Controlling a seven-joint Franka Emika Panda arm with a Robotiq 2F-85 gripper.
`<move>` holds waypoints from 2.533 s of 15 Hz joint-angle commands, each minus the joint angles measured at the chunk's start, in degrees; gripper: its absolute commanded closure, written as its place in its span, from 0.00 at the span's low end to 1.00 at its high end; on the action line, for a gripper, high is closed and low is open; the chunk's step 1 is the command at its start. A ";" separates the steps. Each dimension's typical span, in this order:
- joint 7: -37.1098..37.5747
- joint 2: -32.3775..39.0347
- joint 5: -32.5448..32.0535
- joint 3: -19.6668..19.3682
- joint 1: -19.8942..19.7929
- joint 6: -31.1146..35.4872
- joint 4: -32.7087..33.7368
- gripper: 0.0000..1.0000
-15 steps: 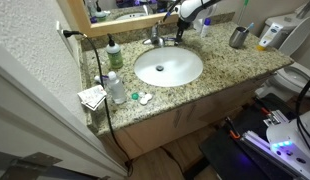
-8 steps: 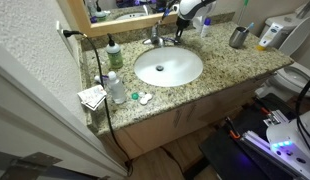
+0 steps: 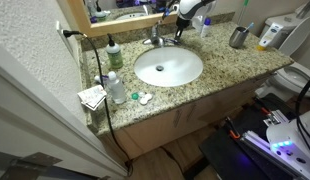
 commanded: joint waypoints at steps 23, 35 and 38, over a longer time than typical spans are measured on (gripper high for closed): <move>-31.14 2.11 -1.13 2.25 -1.95 4.90 3.40 0.96; -34.91 -9.46 -3.06 4.02 -1.82 10.21 -11.68 0.96; -32.81 -15.83 -4.26 2.02 -1.02 9.35 -19.84 0.96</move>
